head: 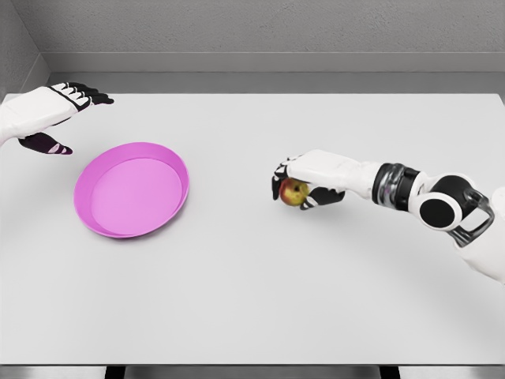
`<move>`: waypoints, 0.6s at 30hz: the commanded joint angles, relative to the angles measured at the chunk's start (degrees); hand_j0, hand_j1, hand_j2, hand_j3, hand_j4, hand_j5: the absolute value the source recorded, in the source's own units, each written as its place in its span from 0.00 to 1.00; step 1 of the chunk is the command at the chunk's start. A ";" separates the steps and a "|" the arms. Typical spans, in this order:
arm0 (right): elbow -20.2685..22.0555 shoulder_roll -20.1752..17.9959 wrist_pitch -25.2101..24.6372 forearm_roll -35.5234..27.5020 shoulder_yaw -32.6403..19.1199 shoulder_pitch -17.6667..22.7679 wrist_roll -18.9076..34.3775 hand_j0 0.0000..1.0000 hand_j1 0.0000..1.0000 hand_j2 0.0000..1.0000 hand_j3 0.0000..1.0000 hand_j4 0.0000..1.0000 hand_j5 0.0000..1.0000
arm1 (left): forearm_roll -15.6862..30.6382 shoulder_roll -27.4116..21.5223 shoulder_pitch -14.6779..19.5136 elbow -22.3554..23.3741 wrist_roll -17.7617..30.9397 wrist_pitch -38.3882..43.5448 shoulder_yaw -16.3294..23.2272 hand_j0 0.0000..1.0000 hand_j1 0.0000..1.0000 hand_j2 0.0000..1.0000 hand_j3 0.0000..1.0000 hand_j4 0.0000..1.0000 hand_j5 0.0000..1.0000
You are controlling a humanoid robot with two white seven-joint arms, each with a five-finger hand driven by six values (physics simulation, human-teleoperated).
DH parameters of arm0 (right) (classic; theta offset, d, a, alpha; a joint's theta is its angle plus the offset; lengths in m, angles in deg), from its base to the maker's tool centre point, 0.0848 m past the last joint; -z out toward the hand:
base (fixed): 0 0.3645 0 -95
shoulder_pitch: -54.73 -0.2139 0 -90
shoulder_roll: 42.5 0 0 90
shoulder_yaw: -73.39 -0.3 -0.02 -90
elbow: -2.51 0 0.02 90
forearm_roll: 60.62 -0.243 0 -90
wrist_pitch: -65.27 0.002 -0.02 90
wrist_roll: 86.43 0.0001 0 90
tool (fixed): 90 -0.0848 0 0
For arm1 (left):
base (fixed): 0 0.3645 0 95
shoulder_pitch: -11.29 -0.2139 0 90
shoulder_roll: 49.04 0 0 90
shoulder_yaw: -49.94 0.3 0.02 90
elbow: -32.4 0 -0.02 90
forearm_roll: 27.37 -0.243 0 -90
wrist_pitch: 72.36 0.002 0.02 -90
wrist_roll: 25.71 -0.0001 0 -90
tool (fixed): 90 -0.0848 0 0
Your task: Put the apple on the plate with both arms
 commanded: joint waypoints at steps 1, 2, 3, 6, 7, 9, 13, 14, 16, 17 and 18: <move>0.13 2.11 0.00 -0.14 0.26 0.00 -0.06 0.45 0.45 0.45 0.45 0.45 0.45 | 0.32 -0.06 0.00 0.00 -0.07 0.02 -0.09 1.00 1.00 1.00 1.00 1.00 1.00; 0.13 2.37 -0.09 -0.14 0.62 0.00 -0.06 0.45 0.45 0.45 0.45 0.45 0.45 | 0.32 -0.06 0.00 0.00 0.01 0.02 -0.09 1.00 1.00 1.00 1.00 1.00 1.00; 0.13 2.99 -0.09 -0.14 0.62 0.00 -0.06 0.45 0.45 0.45 0.45 0.45 0.45 | 0.32 0.03 0.00 0.00 0.01 0.02 -0.09 1.00 1.00 1.00 1.00 1.00 1.00; 0.04 4.22 -0.18 -0.14 0.97 -0.09 -0.06 0.45 0.45 0.45 0.45 0.45 0.45 | 0.41 -0.06 0.00 0.00 0.01 0.02 -0.09 1.00 1.00 1.00 1.00 1.00 1.00; 0.04 4.57 -0.27 -0.14 1.06 -0.17 -0.06 0.45 0.45 0.45 0.45 0.45 0.45 | 0.32 0.03 0.00 0.00 0.01 0.02 -0.09 1.00 1.00 1.00 1.00 1.00 1.00; 0.04 4.75 -0.27 -0.14 1.23 -0.35 -0.06 0.45 0.45 0.45 0.45 0.45 0.45 | 0.32 -0.06 0.00 0.00 0.01 0.02 -0.09 1.00 1.00 1.00 1.00 1.00 1.00; -0.04 5.80 -0.36 -0.14 1.85 -0.79 -0.06 0.45 0.45 0.45 0.45 0.45 0.45 | 0.32 -0.06 0.00 0.00 0.01 0.02 -0.09 1.00 1.00 1.00 1.00 1.00 1.00; -0.04 5.80 -0.44 -0.14 1.85 -0.79 -0.06 0.49 0.49 0.49 0.49 0.49 0.49 | 0.41 0.03 0.00 0.00 0.01 0.02 -0.09 1.00 1.00 1.00 1.00 1.00 1.00; -0.31 5.62 -2.20 -0.23 1.76 -0.70 -0.24 0.99 0.99 0.99 0.99 0.99 0.99 | 0.32 -0.06 0.00 0.00 0.01 0.02 -0.09 1.00 1.00 1.00 1.00 1.00 1.00; -0.22 5.62 -2.20 -0.23 1.76 -0.70 -0.24 1.00 1.00 1.00 1.00 1.00 1.00 | 0.32 -0.06 0.00 0.00 0.01 0.02 -0.09 1.00 1.00 1.00 1.00 1.00 1.00; -0.13 5.62 -2.11 -0.23 1.76 -0.70 -0.24 1.00 1.00 1.00 1.00 1.00 1.00 | 0.32 -0.06 0.00 0.00 0.01 0.02 -0.09 1.00 1.00 1.00 1.00 1.00 1.00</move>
